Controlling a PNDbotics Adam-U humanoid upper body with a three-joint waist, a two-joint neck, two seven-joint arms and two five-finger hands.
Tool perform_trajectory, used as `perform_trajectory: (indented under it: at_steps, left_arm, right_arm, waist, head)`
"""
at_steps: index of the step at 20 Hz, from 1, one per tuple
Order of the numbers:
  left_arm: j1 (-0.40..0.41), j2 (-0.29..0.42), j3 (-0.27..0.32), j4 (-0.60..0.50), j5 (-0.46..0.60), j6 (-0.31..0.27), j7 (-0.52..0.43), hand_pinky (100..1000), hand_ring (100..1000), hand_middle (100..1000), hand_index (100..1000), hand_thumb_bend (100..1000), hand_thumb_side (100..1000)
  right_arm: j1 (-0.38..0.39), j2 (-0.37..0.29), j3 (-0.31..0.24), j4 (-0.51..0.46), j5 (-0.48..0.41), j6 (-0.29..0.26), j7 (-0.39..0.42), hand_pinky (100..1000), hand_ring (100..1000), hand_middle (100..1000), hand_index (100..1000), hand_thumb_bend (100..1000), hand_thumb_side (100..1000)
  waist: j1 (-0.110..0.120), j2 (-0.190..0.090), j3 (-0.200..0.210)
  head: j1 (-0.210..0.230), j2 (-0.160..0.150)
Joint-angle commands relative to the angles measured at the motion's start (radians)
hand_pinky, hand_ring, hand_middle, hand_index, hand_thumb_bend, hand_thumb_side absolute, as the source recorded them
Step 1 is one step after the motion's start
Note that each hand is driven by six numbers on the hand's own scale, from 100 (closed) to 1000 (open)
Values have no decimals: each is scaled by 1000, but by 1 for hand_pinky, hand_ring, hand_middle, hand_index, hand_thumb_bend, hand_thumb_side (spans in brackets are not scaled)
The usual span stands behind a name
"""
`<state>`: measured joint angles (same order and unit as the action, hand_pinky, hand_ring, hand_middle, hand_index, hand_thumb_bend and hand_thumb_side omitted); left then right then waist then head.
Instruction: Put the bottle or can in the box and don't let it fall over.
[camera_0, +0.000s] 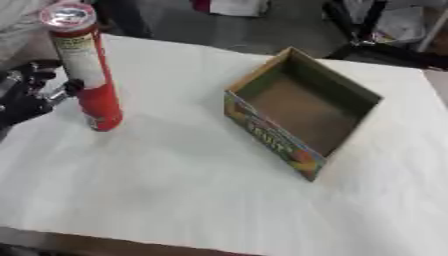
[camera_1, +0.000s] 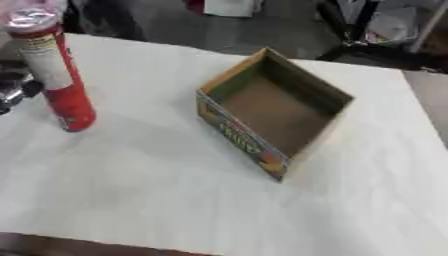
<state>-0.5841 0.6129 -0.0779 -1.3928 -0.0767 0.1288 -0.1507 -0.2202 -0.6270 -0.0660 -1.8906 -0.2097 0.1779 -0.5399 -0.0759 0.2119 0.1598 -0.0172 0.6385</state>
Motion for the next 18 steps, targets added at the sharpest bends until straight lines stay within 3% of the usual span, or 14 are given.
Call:
perform_trajectory:
  at_steps: [1,12,18]
  left_arm:
    - [-28,8,-1,4,-34,5,20,975,927,916,882,652,587]
    - [-46,-9,-3,43,-128,33,96,1000,956,920,923,725,605]
    - [-56,-16,4,63,-140,38,121,1000,954,922,941,716,595]
  right_arm:
    - [-14,-15,-3,-10,-8,-1,1,795,807,816,936,100,719]
    - [-14,-11,-6,-4,-12,-7,5,795,803,814,937,100,729]
    - [-12,-8,-5,0,-18,-7,4,794,802,812,937,100,740]
  waist:
    - [4,-11,-2]
    - [3,-7,-5]
    - [2,-5,-4]
  head:
    - [5,-15]
    - [6,-17]
    - [8,-21]
